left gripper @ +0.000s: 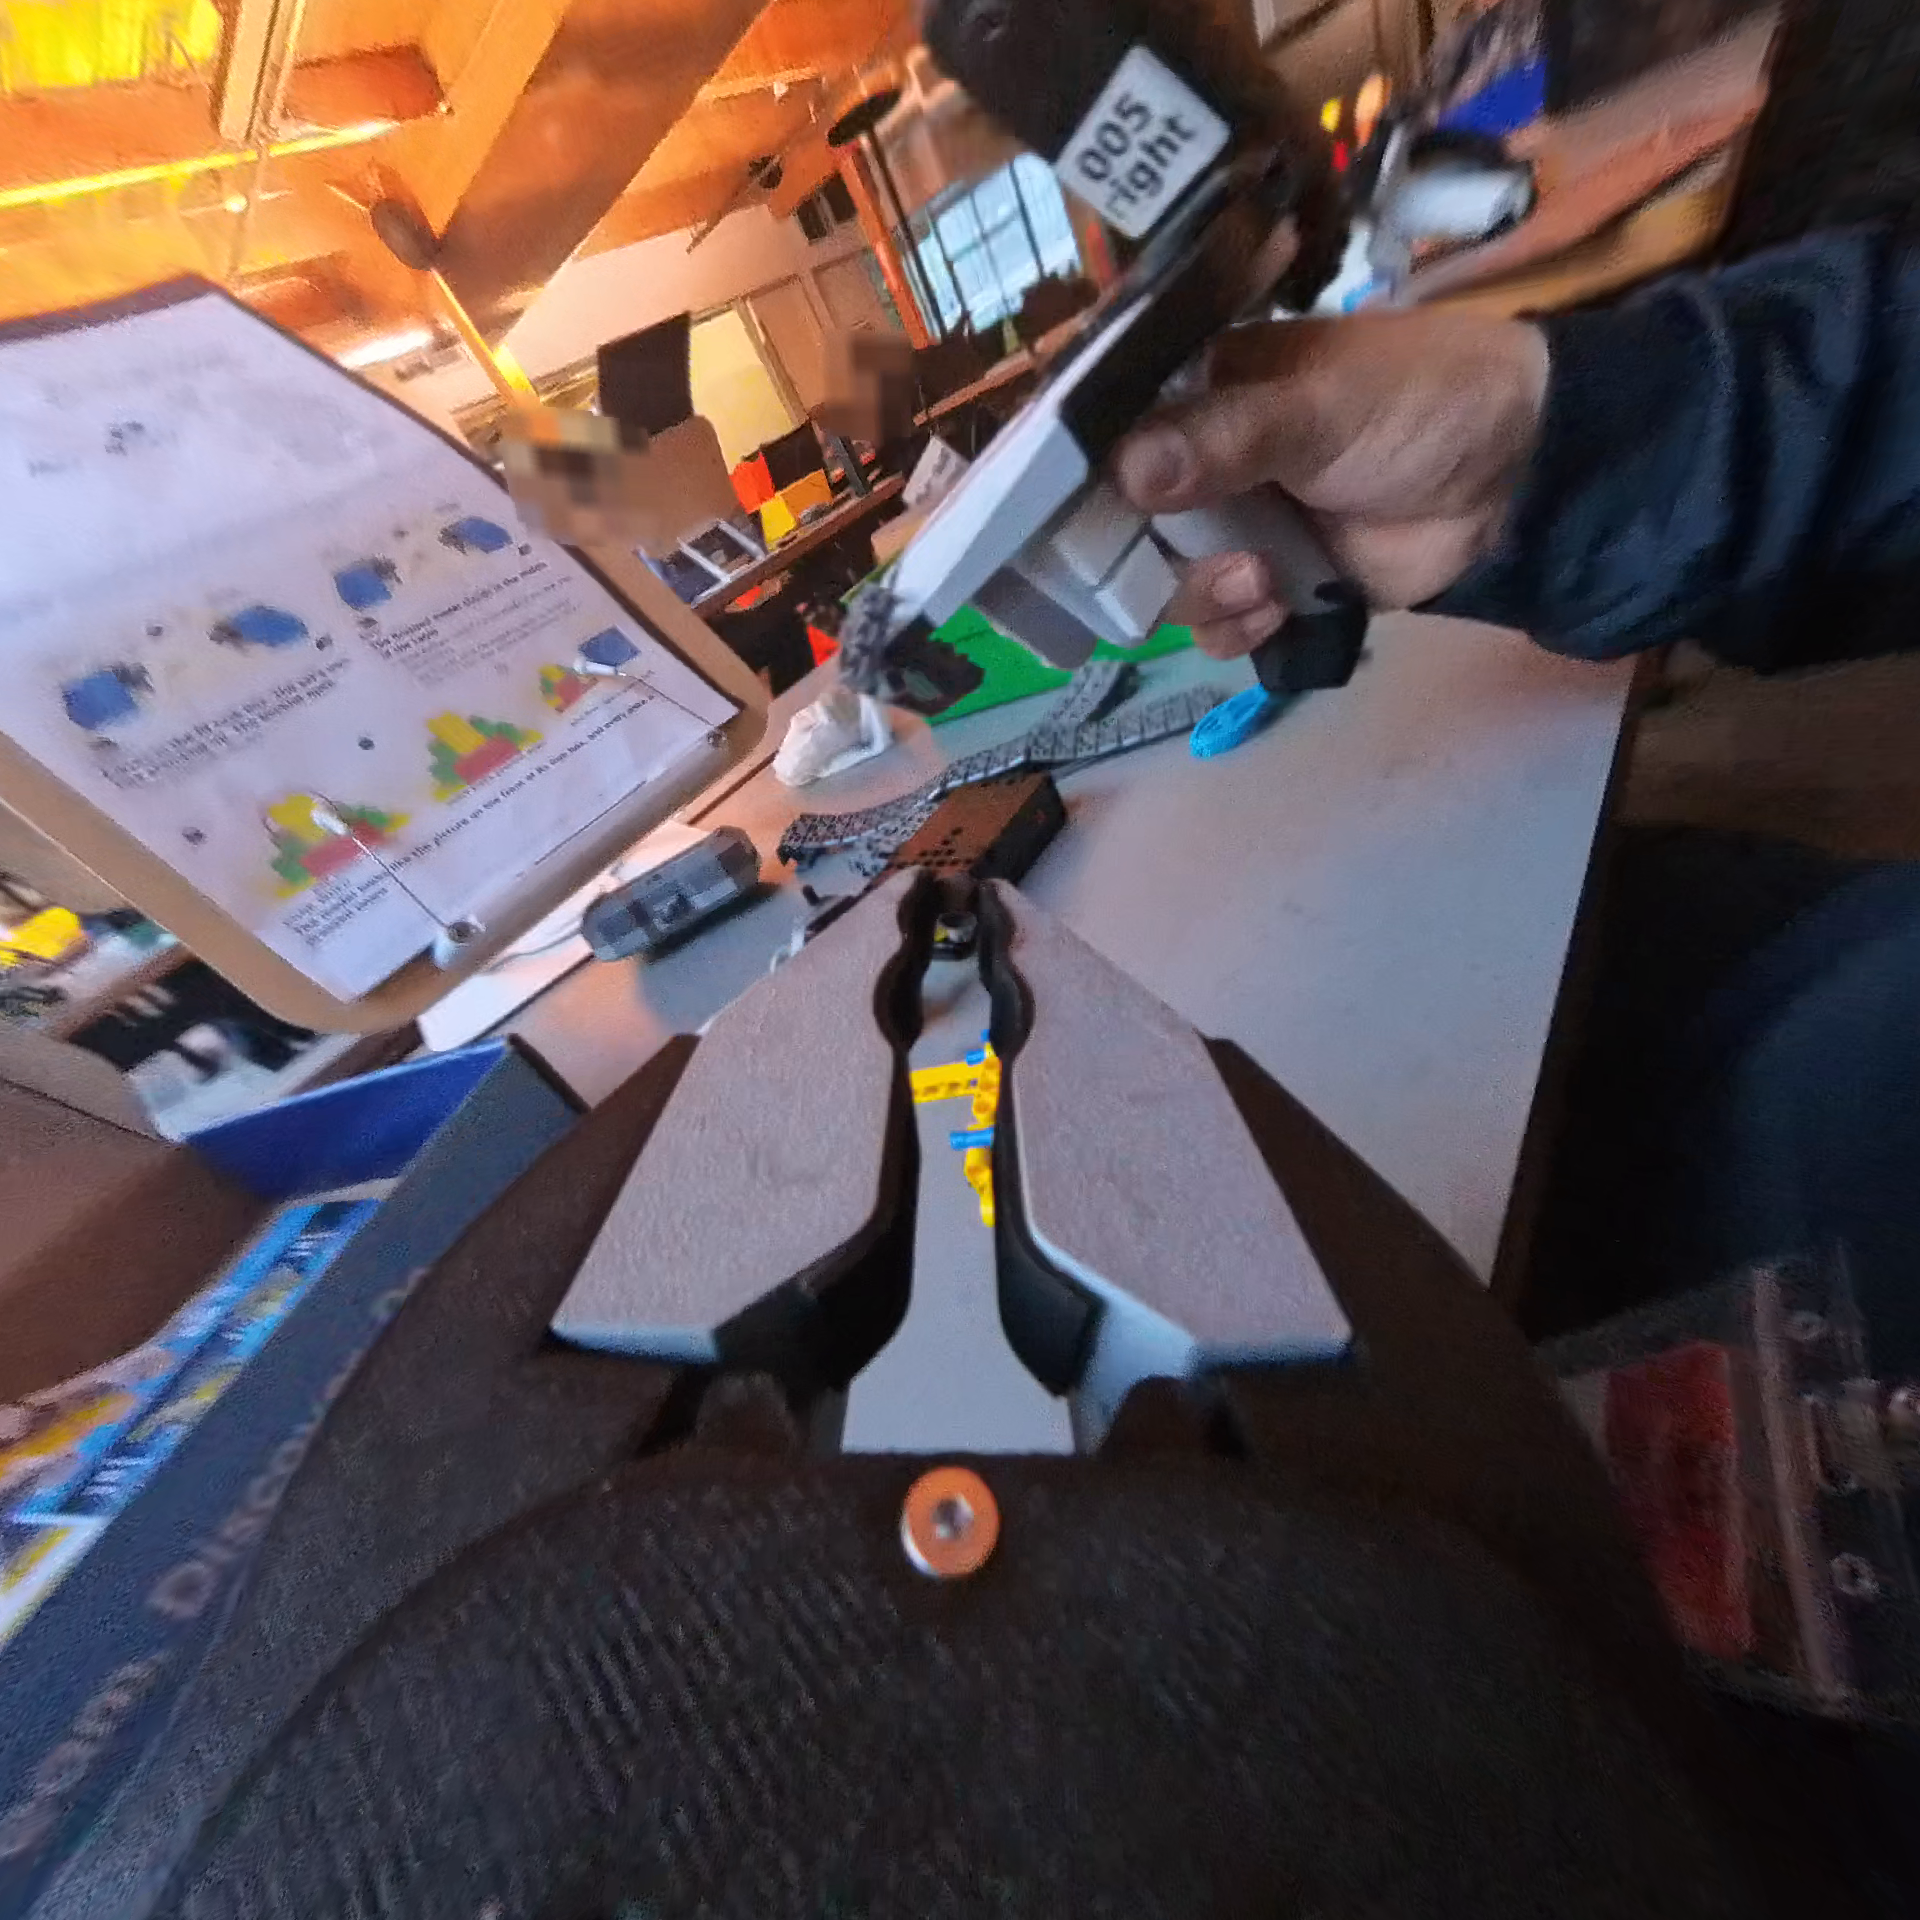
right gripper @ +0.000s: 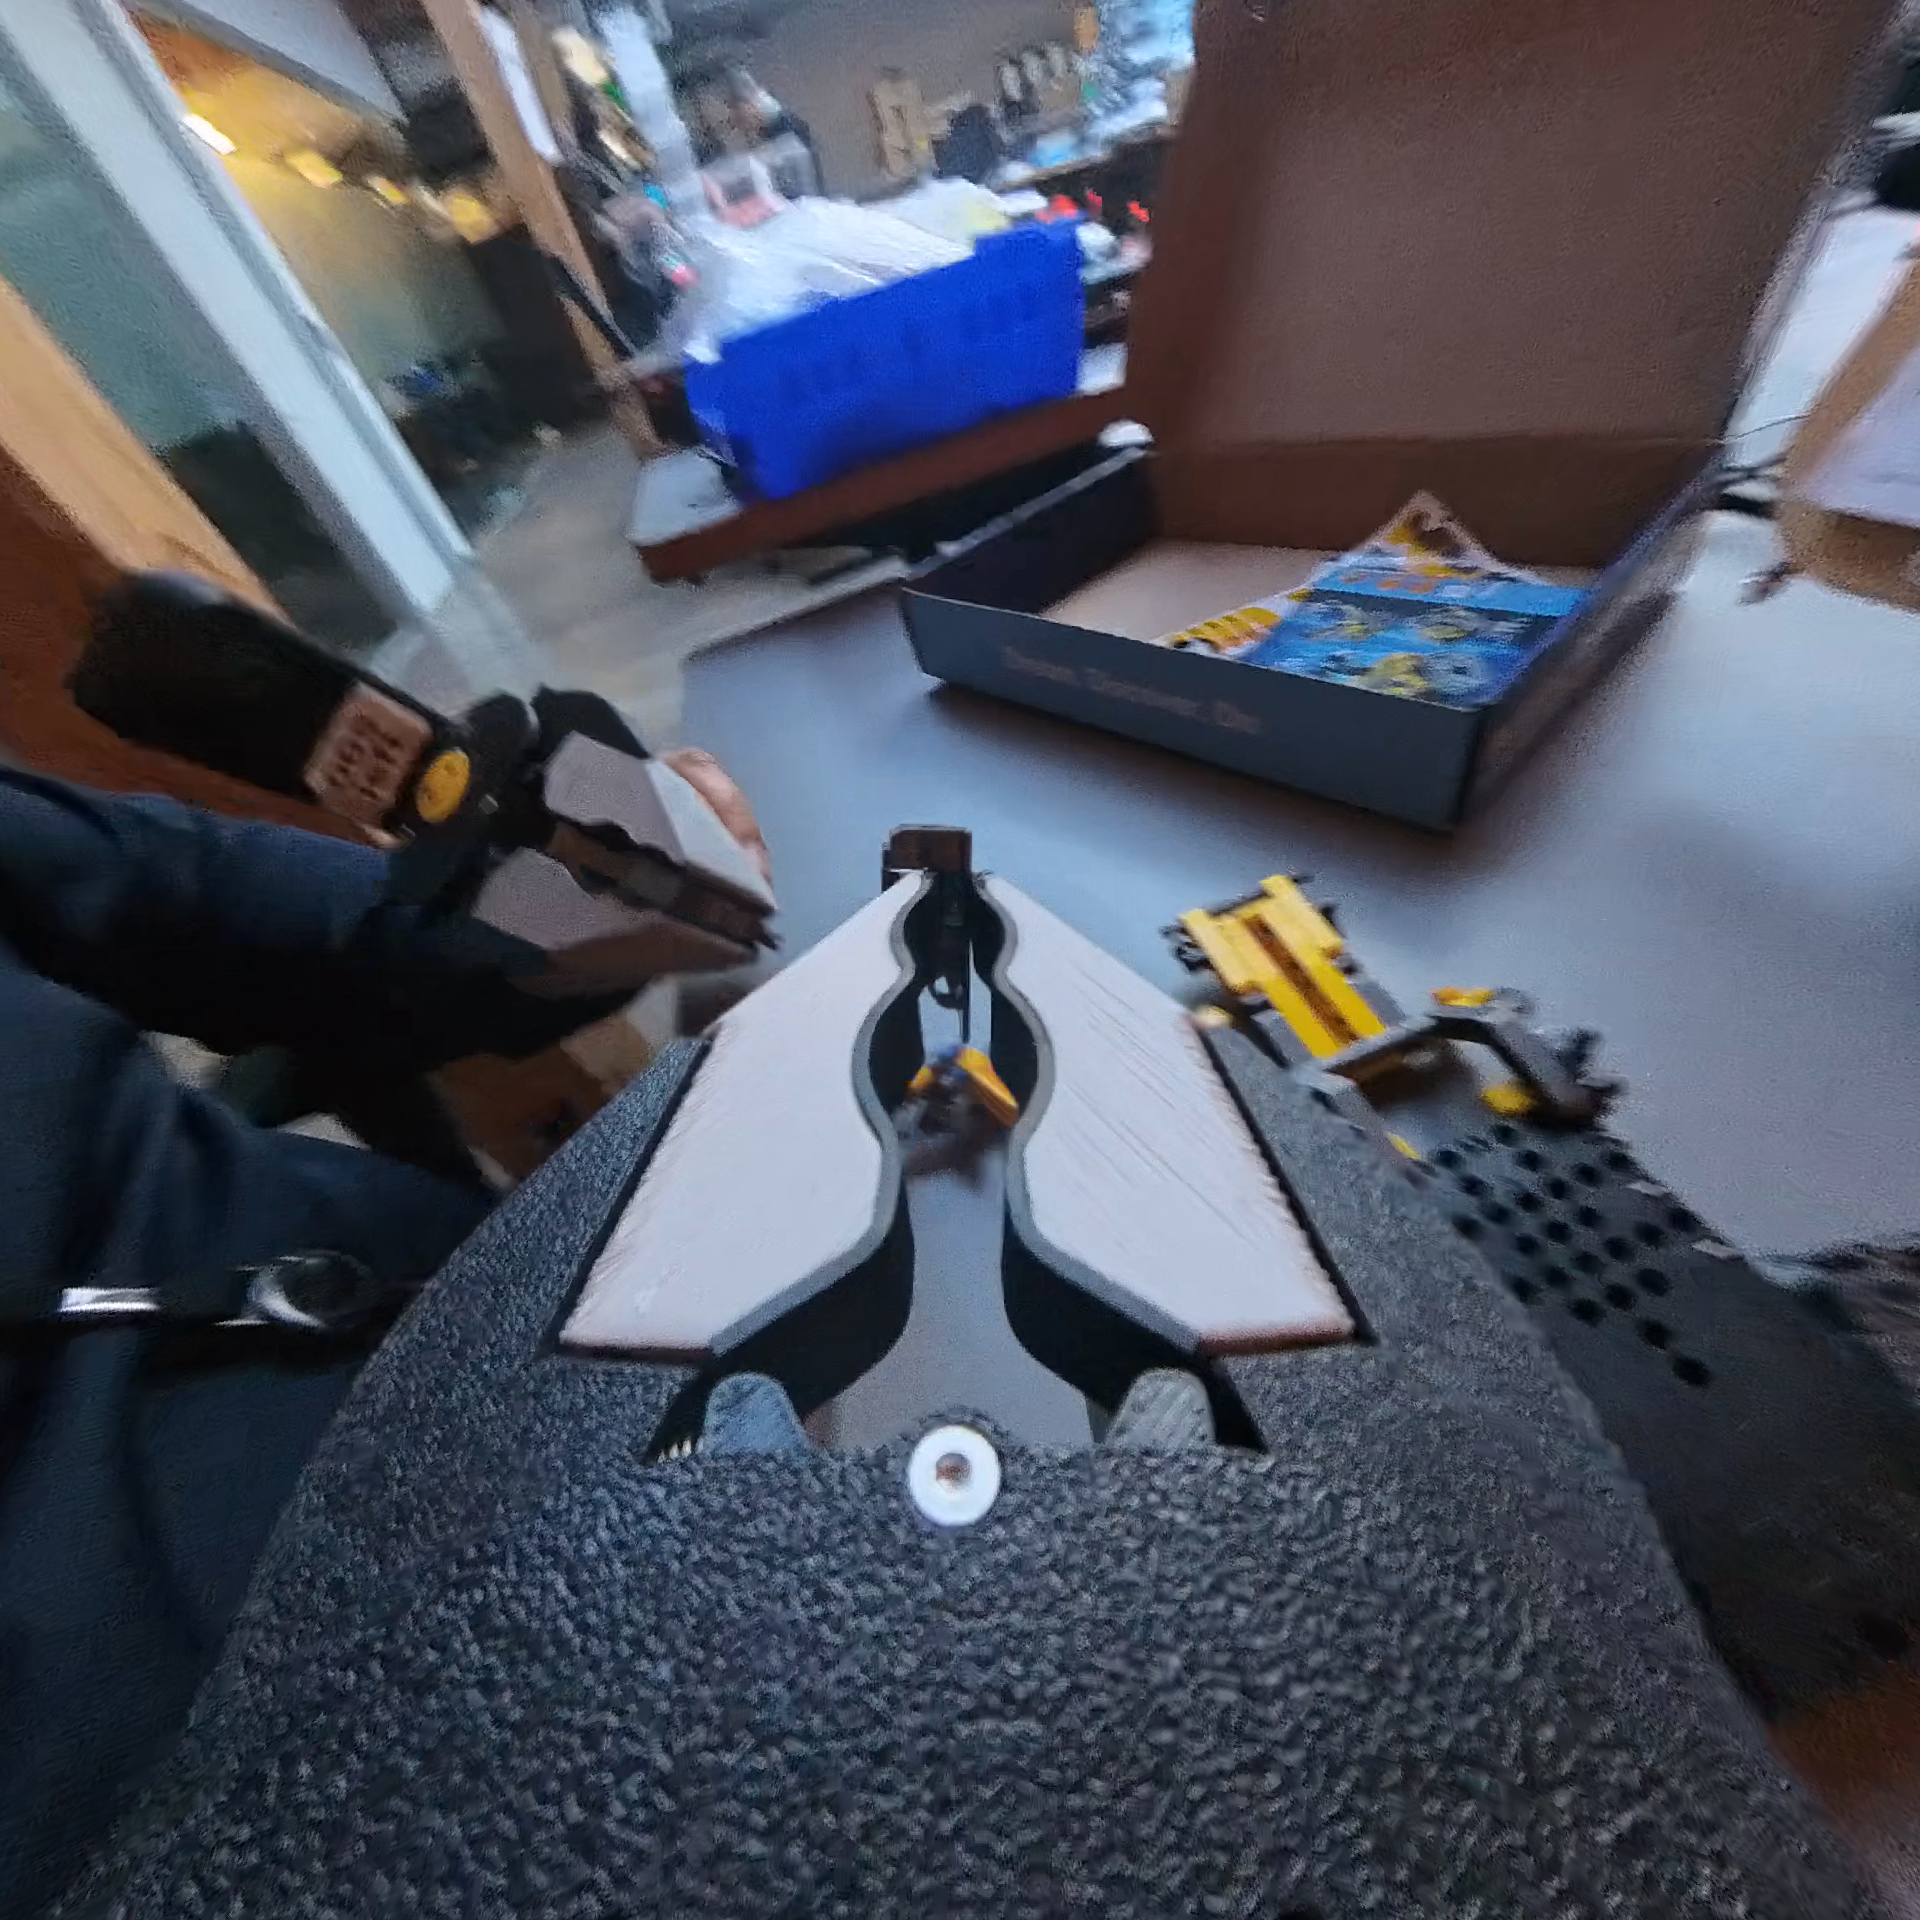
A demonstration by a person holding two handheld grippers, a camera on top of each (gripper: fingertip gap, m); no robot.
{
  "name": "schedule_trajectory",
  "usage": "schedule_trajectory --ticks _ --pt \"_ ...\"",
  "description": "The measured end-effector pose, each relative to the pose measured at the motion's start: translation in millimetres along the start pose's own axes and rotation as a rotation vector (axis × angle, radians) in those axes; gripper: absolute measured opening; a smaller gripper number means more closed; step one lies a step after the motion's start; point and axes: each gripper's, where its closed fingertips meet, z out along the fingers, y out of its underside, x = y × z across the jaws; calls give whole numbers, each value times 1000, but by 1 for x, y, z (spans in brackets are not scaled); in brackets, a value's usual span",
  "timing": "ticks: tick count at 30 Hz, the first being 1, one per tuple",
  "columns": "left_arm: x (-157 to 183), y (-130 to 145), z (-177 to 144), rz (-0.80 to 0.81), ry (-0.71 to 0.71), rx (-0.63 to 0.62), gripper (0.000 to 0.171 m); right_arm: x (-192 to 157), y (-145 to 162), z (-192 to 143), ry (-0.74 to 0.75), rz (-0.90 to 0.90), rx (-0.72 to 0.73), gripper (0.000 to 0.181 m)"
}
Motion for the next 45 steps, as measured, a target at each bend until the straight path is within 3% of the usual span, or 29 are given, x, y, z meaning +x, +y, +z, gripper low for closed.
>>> schedule_trajectory --ticks 3,6,10,12,14,18,20,25,29,31,33,35,38,39,41,42,44,45 --pt "-10 5 -1 -65 -17 24 6 13 -7 -20 123 -131 -63 1" --pt "-8 4 -1 -5 -29 33 6 40 -10 -56 295 -250 -199 1" --pt "1 5 1 85 -29 27 6 102 -43 -157 762 -376 -188 2" --pt "3 6 3 100 -25 21 5 124 -51 -210 931 -338 -159 2" --pt "2 5 3 92 -28 26 6 143 -43 -249 1005 -252 -139 3" --pt "-2 5 3 62 -32 33 6 180 9 -291 1045 45 -195 20" --pt "-3 5 3 52 -32 31 6 186 17 -300 1065 96 -196 27" --pt "-1 6 6 63 -23 28 6 175 -7 -295 1061 1 -133 26" --pt "2 6 6 83 -11 28 5 192 35 -309 1127 90 -333 26" --pt "3 5 5 87 -7 37 5 190 57 -300 1029 201 -382 27" --pt "2 4 4 82 -11 46 5 178 35 -279 869 237 -209 28" --pt "1 4 3 73 -10 47 5 183 18 -292 951 198 -123 13" --pt "1 4 3 70 -8 47 5 195 54 -306 1072 189 -362 22" --pt "1 4 3 71 -8 47 6 197 58 -304 1062 200 -361 28" --pt "1 4 3 72 -7 46 6 199 53 -298 1024 227 -279 27" --pt "1 4 3 73 -8 45 6 199 59 -297 1012 239 -318 28" --pt "2 4 3 76 -8 44 5 182 77 -273 848 263 -426 34" --pt "2 4 4 77 -7 44 5 176 78 -264 797 260 -427 4"
